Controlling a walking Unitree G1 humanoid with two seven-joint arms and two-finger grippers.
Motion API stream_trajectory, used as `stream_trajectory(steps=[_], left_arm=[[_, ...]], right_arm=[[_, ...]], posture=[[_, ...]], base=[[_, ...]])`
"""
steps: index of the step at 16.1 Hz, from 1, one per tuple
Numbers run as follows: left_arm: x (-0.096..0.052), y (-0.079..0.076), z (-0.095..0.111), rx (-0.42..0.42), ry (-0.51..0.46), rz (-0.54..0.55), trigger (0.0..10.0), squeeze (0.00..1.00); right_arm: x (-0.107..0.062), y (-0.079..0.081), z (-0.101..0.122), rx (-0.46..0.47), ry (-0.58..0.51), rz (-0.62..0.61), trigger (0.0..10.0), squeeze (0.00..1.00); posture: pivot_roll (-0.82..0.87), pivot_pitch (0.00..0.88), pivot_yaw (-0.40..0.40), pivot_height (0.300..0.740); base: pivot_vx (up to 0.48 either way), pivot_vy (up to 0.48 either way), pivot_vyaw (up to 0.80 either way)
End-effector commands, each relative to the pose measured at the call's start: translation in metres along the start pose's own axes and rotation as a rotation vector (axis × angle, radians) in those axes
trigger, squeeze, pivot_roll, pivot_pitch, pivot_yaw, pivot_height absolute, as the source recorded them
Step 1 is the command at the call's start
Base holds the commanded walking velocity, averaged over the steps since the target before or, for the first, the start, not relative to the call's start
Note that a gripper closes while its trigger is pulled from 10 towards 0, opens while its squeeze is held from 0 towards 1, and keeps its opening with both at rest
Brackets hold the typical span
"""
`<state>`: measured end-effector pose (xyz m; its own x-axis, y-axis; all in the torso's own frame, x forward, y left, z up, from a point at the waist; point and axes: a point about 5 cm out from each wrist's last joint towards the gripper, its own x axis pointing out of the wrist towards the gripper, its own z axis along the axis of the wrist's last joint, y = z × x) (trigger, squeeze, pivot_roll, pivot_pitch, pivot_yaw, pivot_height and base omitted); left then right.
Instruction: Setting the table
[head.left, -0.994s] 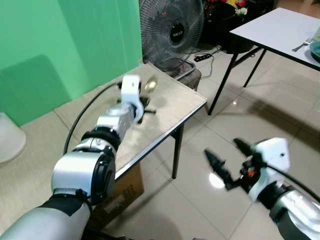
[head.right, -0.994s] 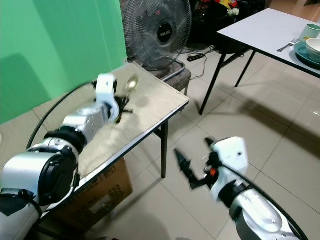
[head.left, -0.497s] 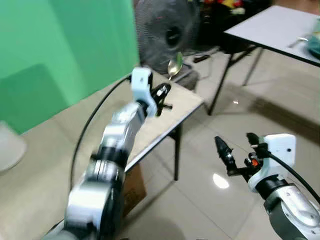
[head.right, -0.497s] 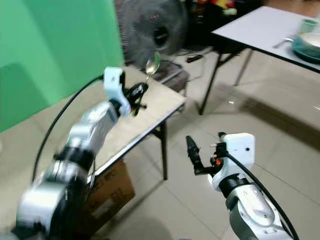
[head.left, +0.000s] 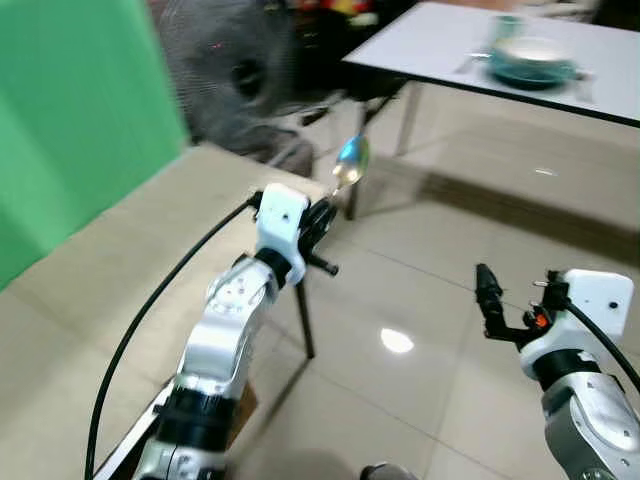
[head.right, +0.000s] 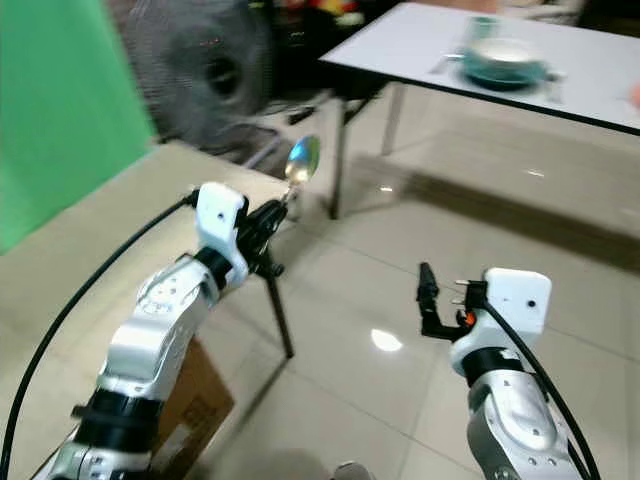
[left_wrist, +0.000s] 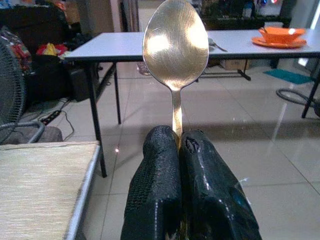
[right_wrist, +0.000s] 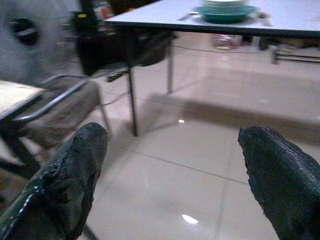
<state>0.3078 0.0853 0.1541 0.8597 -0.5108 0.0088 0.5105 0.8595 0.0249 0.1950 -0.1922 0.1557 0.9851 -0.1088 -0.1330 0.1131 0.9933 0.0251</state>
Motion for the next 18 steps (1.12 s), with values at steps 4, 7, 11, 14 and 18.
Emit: stream_trajectory(steps=[4, 7, 11, 14, 18], left_arm=[[-0.007, 0.001, 0.006, 0.056, -0.005, 0.017, 10.0, 0.00], [-0.003, -0.001, 0.010, 0.046, -0.001, 0.013, 10.0, 0.00], [-0.004, -0.003, 0.008, 0.038, 0.010, 0.008, 10.0, 0.00], [-0.011, 0.008, 0.000, 0.044, 0.009, 0.037, 10.0, 0.00], [-0.034, 0.025, -0.020, 0.088, 0.046, 0.045, 10.0, 0.00]], right_arm=[[-0.001, 0.002, -0.001, -0.027, -0.010, 0.006, 10.0, 0.00], [0.002, 0.001, -0.004, -0.039, -0.006, -0.012, 10.0, 0.00], [0.001, 0.003, -0.005, -0.058, -0.003, 0.009, 10.0, 0.00], [0.002, 0.000, -0.002, -0.116, -0.043, -0.007, 10.0, 0.00], [0.000, -0.013, -0.003, -0.108, -0.116, -0.068, 10.0, 0.00]], posture=[[-0.30, 0.000, 0.083, 0.740], [-0.30, 0.000, 0.079, 0.740], [-0.30, 0.000, 0.085, 0.740], [-0.29, 0.000, 0.081, 0.740], [-0.29, 0.000, 0.076, 0.740]], base=[[0.000, 0.000, -0.77], [0.166, 0.000, -0.51], [0.272, 0.000, 0.00], [0.276, 0.000, 0.00], [0.277, 0.000, 0.00]])
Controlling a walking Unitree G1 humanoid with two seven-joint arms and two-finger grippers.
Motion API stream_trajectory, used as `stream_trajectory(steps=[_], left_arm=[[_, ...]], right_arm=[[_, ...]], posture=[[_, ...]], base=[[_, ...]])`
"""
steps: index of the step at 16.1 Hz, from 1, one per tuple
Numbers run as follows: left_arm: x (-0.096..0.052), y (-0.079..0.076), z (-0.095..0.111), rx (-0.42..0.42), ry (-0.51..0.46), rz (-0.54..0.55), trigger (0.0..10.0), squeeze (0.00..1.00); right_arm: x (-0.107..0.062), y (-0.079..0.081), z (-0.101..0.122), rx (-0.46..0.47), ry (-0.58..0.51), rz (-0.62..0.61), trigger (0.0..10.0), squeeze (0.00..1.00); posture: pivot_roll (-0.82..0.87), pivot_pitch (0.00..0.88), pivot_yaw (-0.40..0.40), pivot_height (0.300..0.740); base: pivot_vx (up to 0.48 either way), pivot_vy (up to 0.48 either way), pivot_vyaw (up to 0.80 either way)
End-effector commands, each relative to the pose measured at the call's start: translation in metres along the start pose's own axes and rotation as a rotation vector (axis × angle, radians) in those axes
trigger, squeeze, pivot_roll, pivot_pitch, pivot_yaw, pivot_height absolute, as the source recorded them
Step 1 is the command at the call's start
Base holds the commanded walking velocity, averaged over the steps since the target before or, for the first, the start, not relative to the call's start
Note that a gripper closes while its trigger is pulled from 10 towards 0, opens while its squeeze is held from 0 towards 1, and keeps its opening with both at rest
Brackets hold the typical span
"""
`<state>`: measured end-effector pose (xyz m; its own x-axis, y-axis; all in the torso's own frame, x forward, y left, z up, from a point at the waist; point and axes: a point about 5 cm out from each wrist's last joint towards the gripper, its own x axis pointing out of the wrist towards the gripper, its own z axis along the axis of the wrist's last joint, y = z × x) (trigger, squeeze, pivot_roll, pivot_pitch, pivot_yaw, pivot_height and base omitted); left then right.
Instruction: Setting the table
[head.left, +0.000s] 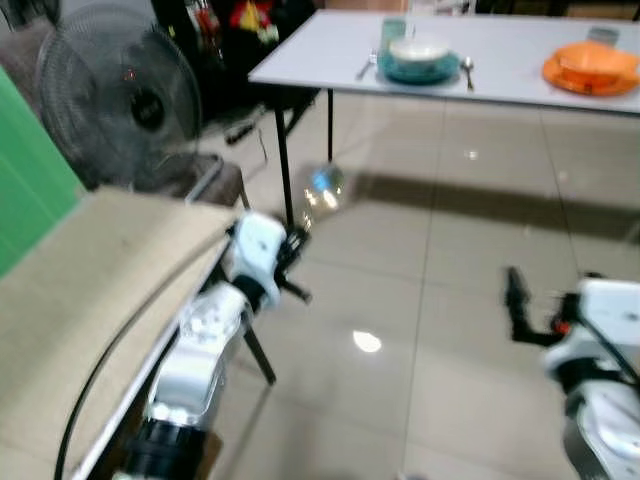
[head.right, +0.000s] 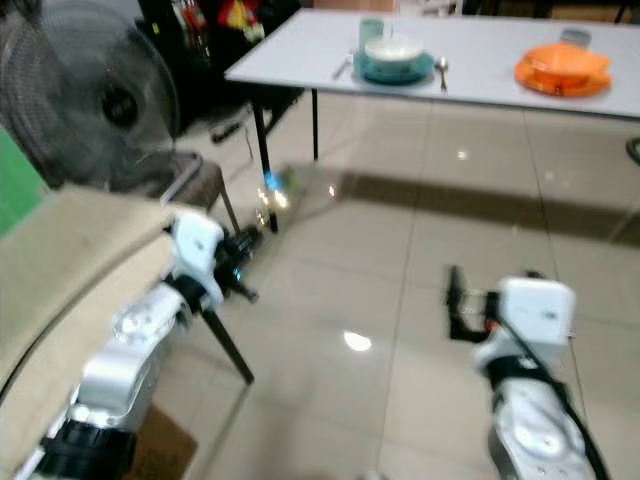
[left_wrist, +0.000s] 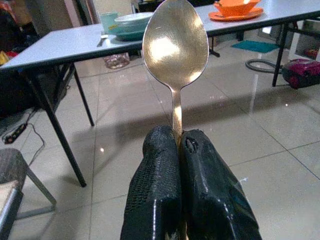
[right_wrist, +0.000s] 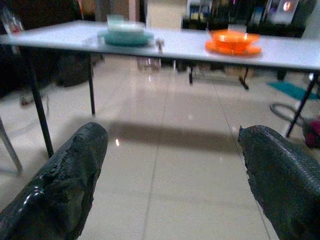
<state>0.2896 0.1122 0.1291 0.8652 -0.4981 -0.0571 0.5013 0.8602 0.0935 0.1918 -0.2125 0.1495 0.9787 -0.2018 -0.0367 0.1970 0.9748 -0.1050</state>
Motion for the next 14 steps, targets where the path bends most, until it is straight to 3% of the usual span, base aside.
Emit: stream_trajectory(steps=[1, 7, 14], left_arm=[[-0.007, 0.012, 0.002, 0.027, -0.017, 0.031, 10.0, 0.00], [-0.009, 0.009, 0.009, 0.027, -0.075, 0.057, 10.0, 0.00], [-0.001, 0.006, 0.016, 0.040, -0.091, 0.049, 10.0, 0.00]], right_arm=[[-0.002, 0.006, 0.003, 0.047, -0.026, 0.033, 10.0, 0.00], [-0.003, -0.004, 0.000, 0.069, -0.061, 0.003, 10.0, 0.00], [0.002, 0.001, 0.004, 0.079, -0.068, 0.033, 10.0, 0.00]], posture=[[-0.29, 0.000, 0.073, 0.740], [-0.27, 0.000, 0.066, 0.740], [-0.29, 0.000, 0.079, 0.740]], base=[[0.281, 0.000, -0.78], [0.299, 0.000, -0.80], [0.362, 0.000, 0.00]])
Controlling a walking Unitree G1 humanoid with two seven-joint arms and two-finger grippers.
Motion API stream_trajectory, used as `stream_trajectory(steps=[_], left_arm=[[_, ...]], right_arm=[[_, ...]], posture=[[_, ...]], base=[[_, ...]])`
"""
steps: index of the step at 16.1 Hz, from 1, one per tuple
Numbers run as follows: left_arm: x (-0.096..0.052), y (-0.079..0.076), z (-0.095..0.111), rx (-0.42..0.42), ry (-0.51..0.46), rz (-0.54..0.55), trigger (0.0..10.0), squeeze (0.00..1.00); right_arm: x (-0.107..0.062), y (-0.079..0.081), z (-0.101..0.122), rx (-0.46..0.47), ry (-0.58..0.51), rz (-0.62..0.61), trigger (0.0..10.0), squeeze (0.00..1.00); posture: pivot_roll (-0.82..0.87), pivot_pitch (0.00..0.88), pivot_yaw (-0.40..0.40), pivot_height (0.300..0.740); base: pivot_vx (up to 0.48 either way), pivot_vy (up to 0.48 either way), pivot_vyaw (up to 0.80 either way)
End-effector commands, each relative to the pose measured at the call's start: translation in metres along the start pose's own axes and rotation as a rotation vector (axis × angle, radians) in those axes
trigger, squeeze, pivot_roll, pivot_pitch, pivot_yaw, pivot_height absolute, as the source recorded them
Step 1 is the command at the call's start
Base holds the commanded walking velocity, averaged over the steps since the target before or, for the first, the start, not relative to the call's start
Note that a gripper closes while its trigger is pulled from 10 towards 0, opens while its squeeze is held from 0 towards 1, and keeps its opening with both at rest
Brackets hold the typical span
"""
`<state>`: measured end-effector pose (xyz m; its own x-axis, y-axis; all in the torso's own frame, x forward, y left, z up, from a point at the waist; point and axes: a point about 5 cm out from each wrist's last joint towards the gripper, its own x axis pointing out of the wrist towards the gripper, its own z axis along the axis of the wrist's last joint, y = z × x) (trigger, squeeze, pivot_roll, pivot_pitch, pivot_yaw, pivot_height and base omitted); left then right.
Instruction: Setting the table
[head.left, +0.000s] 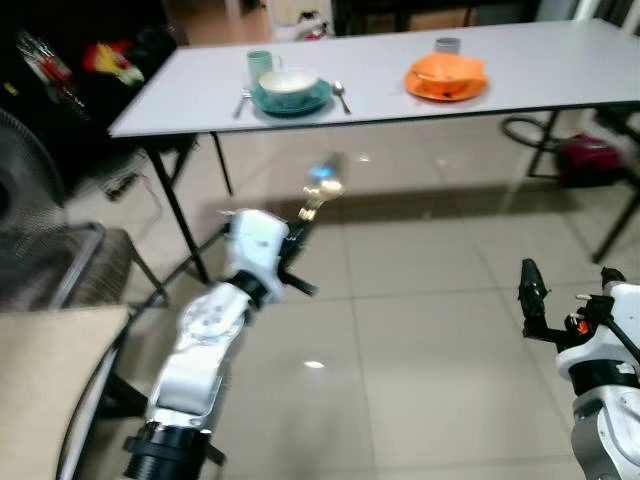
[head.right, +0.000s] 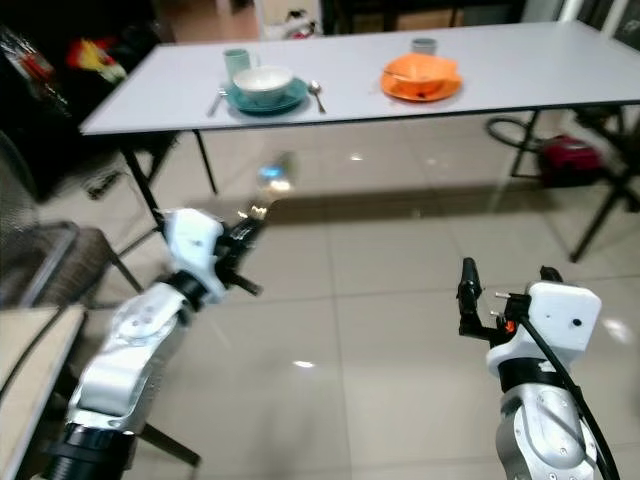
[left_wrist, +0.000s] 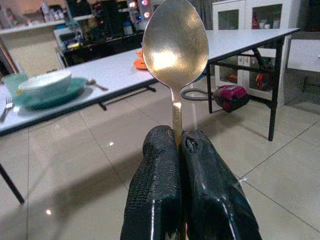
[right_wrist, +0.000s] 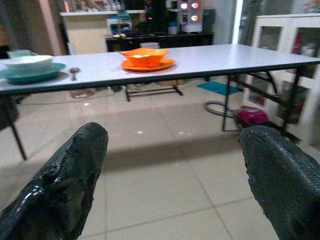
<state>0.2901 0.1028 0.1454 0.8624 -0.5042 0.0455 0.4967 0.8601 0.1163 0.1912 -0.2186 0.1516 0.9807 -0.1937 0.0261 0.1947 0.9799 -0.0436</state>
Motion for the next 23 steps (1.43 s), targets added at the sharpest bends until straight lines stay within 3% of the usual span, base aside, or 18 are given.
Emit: stream_trajectory(steps=[1, 5, 13, 17, 23], left_arm=[[-0.005, 0.011, 0.000, 0.018, 0.010, 0.036, 10.0, 0.00], [0.000, 0.010, 0.001, 0.012, 0.010, 0.032, 10.0, 0.00], [0.001, 0.012, 0.000, 0.012, 0.009, 0.057, 10.0, 0.00], [0.001, 0.011, 0.002, 0.015, 0.003, 0.055, 10.0, 0.00], [-0.003, 0.019, -0.003, 0.014, 0.023, 0.118, 10.0, 0.00]], right_arm=[[0.001, 0.008, 0.002, 0.024, -0.002, 0.029, 10.0, 0.00], [-0.002, 0.007, 0.000, 0.024, 0.006, 0.020, 10.0, 0.00], [0.006, 0.011, 0.001, 0.030, 0.015, 0.060, 10.0, 0.00], [0.008, 0.012, 0.000, 0.031, 0.017, 0.071, 10.0, 0.00], [0.011, 0.010, 0.000, 0.023, 0.014, 0.081, 10.0, 0.00]], posture=[[-0.29, 0.000, 0.080, 0.740], [-0.29, 0.000, 0.089, 0.740], [-0.27, 0.000, 0.060, 0.740], [-0.26, 0.000, 0.056, 0.740], [-0.25, 0.000, 0.033, 0.740]], base=[[0.371, 0.000, 0.00], [0.391, 0.000, -0.75], [0.393, 0.000, 0.00], [0.393, 0.000, -0.72], [0.393, 0.000, -0.11]])
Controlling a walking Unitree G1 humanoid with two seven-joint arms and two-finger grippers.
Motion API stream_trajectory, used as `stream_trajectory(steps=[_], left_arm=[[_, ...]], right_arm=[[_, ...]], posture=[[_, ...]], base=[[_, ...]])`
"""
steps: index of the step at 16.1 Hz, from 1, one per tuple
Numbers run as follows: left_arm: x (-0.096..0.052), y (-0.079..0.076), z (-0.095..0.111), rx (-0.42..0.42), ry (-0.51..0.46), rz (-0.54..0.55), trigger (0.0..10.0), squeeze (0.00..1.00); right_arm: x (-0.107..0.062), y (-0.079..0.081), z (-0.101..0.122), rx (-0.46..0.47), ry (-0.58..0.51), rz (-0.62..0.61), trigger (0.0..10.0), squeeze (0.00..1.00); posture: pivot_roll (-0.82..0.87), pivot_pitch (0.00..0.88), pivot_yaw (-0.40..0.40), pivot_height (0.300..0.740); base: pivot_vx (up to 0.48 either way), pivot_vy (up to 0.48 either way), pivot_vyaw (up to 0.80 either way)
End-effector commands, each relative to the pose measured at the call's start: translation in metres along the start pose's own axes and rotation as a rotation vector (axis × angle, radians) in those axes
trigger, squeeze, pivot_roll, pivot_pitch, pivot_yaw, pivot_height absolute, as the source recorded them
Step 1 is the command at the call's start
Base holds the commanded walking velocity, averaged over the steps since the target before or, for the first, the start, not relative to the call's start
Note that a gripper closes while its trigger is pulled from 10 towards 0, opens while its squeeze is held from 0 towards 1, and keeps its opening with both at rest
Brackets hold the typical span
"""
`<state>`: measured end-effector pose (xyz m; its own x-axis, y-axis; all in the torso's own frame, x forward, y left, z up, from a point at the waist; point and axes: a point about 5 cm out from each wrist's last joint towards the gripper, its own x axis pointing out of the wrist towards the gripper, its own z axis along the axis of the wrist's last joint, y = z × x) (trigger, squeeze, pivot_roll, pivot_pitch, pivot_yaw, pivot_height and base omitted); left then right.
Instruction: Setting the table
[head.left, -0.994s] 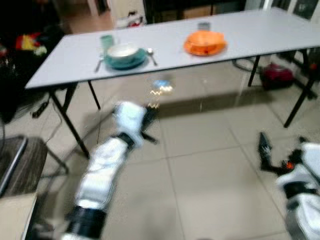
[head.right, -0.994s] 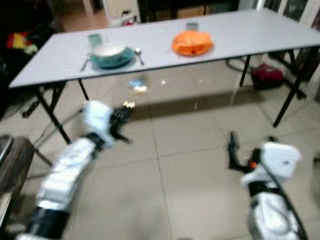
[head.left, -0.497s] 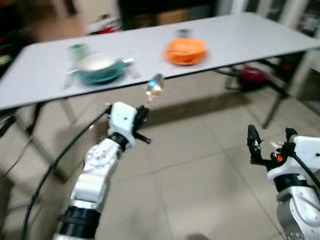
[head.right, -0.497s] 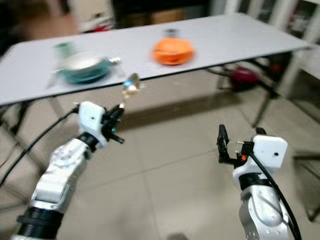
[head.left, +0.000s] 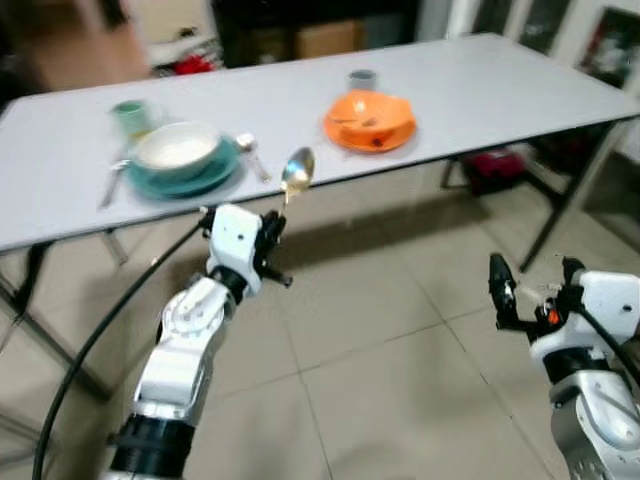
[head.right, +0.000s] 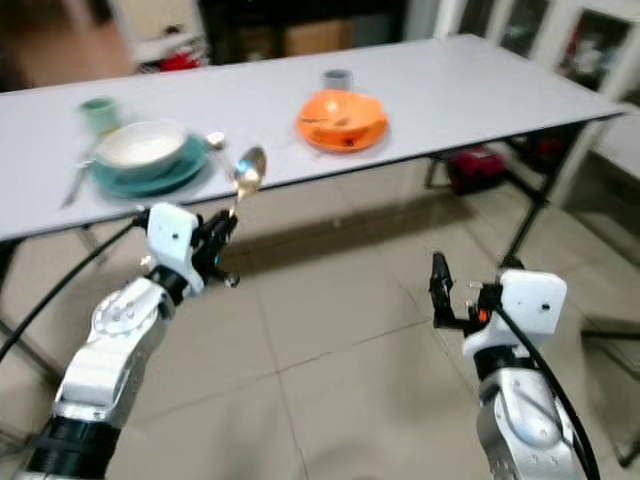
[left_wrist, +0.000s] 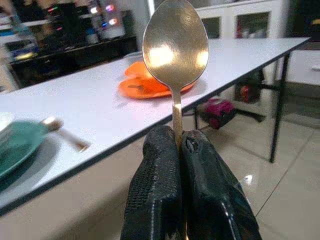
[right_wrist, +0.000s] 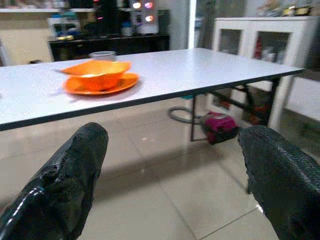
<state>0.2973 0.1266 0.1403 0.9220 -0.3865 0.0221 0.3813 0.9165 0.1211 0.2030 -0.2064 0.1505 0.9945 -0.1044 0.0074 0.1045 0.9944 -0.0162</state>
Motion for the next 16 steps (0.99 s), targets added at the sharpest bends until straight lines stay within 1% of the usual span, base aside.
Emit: stream_trajectory(steps=[1, 2, 4, 5, 6, 8, 11, 16], left_arm=[[0.000, -0.001, 0.003, 0.006, -0.011, 0.008, 10.0, 0.00], [-0.001, 0.001, 0.002, 0.008, -0.008, 0.019, 10.0, 0.00], [-0.012, 0.011, -0.003, 0.023, 0.011, 0.063, 10.0, 0.00], [-0.016, 0.013, -0.004, 0.027, 0.013, 0.069, 10.0, 0.00], [-0.018, 0.013, -0.002, 0.029, 0.007, 0.074, 10.0, 0.00], [-0.018, 0.011, 0.002, 0.029, -0.006, 0.077, 10.0, 0.00], [-0.018, 0.004, 0.006, 0.025, -0.019, 0.050, 10.0, 0.00], [-0.012, -0.004, 0.011, 0.033, -0.030, -0.006, 10.0, 0.00]], right_arm=[[0.003, -0.004, 0.000, -0.008, -0.001, -0.003, 10.0, 0.00], [0.003, -0.004, 0.000, -0.010, 0.000, 0.001, 10.0, 0.00], [0.009, -0.002, -0.002, -0.006, 0.003, 0.025, 10.0, 0.00], [0.011, -0.001, -0.003, -0.002, 0.006, 0.036, 10.0, 0.00], [0.013, 0.000, -0.004, 0.000, 0.008, 0.048, 10.0, 0.00], [0.015, 0.003, -0.004, -0.002, 0.008, 0.068, 10.0, 0.00], [0.017, 0.004, -0.004, 0.007, 0.003, 0.081, 10.0, 0.00], [0.011, 0.003, -0.003, 0.016, -0.008, 0.053, 10.0, 0.00]], posture=[[-0.24, 0.000, 0.019, 0.740], [-0.24, 0.000, 0.011, 0.740], [-0.21, 0.000, -0.022, 0.740], [-0.20, 0.000, -0.031, 0.740], [-0.19, 0.000, -0.049, 0.740], [-0.18, 0.000, -0.056, 0.740], [-0.18, 0.000, -0.054, 0.740], [-0.20, 0.000, -0.022, 0.740]], base=[[0.394, 0.000, 0.00], [0.394, 0.000, 0.00], [0.394, 0.000, 0.00], [0.394, 0.000, 0.00], [0.390, 0.000, 0.00], [0.390, 0.000, 0.00], [0.387, 0.000, -0.80], [0.381, 0.000, -0.80]])
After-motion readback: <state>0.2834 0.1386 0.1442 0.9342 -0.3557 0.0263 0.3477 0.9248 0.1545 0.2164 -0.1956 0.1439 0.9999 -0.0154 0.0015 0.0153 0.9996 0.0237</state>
